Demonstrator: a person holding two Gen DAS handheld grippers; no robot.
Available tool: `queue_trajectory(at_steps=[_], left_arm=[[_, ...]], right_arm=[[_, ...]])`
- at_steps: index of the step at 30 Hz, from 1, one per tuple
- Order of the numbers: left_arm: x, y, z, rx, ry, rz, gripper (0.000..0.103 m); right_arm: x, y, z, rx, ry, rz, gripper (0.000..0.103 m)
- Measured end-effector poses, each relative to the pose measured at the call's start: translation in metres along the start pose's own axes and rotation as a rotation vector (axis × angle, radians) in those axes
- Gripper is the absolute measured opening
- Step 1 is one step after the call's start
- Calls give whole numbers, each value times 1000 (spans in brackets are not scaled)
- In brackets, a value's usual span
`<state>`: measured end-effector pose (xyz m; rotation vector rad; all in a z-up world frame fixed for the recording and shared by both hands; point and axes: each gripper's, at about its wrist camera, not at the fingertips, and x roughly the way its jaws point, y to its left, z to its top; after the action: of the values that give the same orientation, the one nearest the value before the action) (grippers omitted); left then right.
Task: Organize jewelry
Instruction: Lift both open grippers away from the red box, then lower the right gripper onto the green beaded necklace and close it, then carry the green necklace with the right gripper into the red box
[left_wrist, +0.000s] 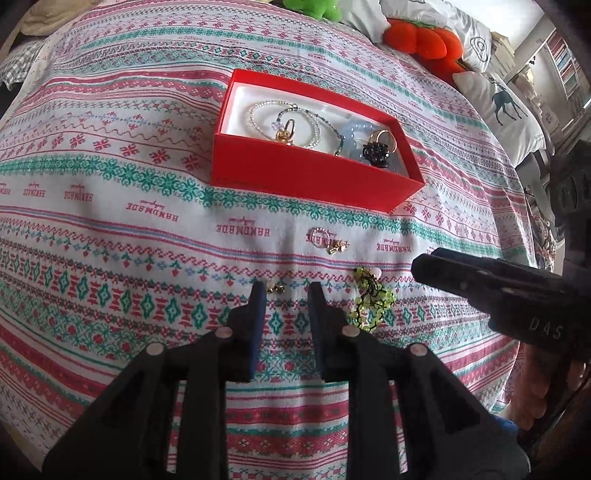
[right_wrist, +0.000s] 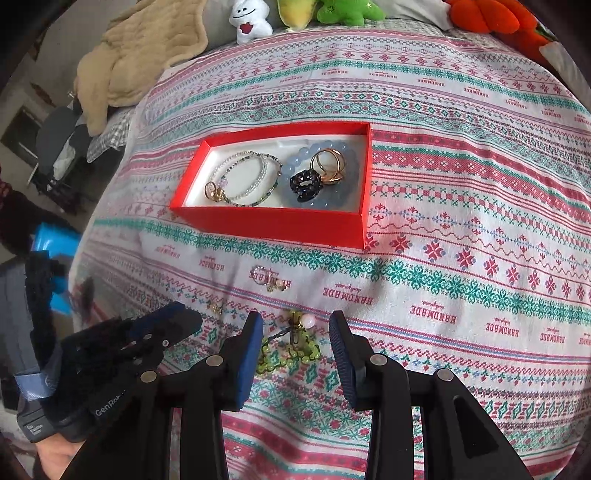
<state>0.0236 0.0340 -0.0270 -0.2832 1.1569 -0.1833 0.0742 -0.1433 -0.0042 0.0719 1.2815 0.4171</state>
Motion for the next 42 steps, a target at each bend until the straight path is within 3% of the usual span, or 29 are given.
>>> queue_trajectory(at_steps=[6, 15, 25, 33, 35, 36, 37, 42], left_arm=[[8, 6, 5, -27, 7, 29, 25], [21, 3, 10, -29, 23, 53, 25], [33, -3, 10, -9, 31, 80, 25], [44, -13, 11, 32, 38, 109, 25], [45, -14, 11, 40, 37, 109, 19], [45, -13, 11, 42, 38, 110, 9], [46, -13, 11, 42, 41, 111, 7], [37, -7, 12, 32, 26, 94, 6]], right_arm=[[21, -2, -6, 8, 88, -35, 38], [43, 0, -10, -34, 135, -83, 37], [53, 19, -16, -152, 102, -138, 6], [34, 23, 1, -136, 38, -119, 6], [29, 22, 4, -133, 26, -115, 6], [26, 21, 5, -133, 20, -115, 6], [23, 22, 6, -136, 13, -116, 6], [3, 20, 9, -136, -31, -88, 6]])
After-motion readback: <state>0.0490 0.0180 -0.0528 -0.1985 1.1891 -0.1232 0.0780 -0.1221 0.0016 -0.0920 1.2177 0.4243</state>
